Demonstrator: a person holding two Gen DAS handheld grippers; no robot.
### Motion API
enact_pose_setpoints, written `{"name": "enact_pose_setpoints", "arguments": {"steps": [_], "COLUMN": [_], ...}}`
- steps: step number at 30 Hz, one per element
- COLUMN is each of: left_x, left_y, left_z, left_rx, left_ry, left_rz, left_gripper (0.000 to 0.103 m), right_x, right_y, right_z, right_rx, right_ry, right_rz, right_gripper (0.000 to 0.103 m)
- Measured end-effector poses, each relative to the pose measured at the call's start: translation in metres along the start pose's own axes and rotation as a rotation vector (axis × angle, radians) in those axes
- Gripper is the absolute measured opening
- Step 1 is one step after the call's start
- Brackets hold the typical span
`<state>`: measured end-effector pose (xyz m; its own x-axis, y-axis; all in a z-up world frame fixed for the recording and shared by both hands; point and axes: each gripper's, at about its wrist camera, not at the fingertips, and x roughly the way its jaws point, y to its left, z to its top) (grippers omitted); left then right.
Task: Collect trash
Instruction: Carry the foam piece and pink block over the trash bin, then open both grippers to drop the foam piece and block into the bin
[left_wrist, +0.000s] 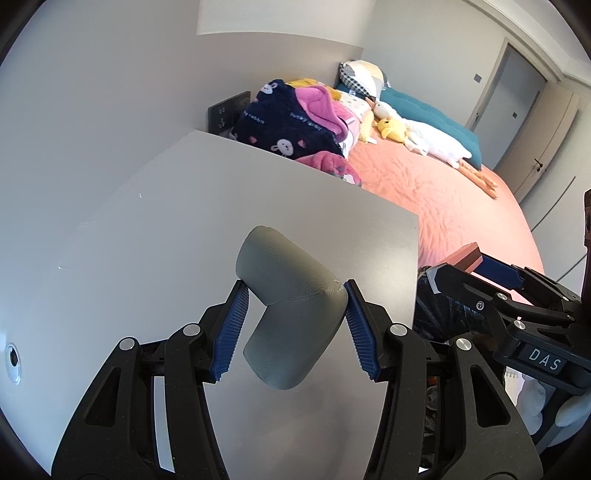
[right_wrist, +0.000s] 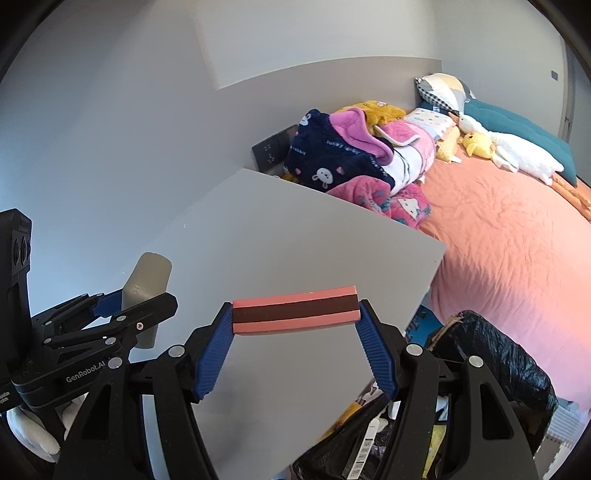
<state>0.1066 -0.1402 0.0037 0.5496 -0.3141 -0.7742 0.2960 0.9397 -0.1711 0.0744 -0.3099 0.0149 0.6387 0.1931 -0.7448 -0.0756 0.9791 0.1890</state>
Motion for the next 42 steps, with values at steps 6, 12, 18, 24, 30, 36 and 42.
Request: {"name": "enact_pose_setpoints", "arguments": {"steps": [6, 12, 18, 24, 30, 36, 42], "left_x": [-0.002, -0.001, 0.001, 0.003, 0.004, 0.006, 0.008], "left_y": [-0.018, -0.039, -0.064, -0.091, -0.117, -0.143, -0.166], "left_z": [-0.005, -0.006, -0.008, -0.012, -0.017, -0.022, -0.029], "left_rx": [0.036, 0.079, 0.124, 0.176, 0.227, 0.279, 0.318], "left_ry": [0.003, 0.004, 0.011, 0.020, 0.033, 0.051, 0.071], "left_rz": [-0.027, -0.069, -0.111, -0.152, -0.194, -0.238, -0.277], "left_gripper": [0.052, 0.052, 0.052, 0.052, 0.052, 0.052, 0.053], "right_x": [-0.018, -0.038, -0.057, -0.074, -0.093, -0.113, -0.127], "right_y": [-0.015, -0.035, -0.057, -0.079, -0.102, -0.124, -0.138], "right_z": [-0.011, -0.023, -0.035, -0.048, -0.062, -0.078, -0.087], "right_rx": [0.033, 0.074, 0.124, 0.173, 0.221, 0.271, 0.308], "right_ry": [-0.017, -0.038, -0.057, -0.077, -0.092, -0.113, -0.125], "right_rz": [-0.024, -0.055, -0.088, -0.132, -0.176, -0.220, -0.253], "right_gripper": [0.067, 0.067, 0.067, 0.067, 0.067, 0.067, 0.067]}}
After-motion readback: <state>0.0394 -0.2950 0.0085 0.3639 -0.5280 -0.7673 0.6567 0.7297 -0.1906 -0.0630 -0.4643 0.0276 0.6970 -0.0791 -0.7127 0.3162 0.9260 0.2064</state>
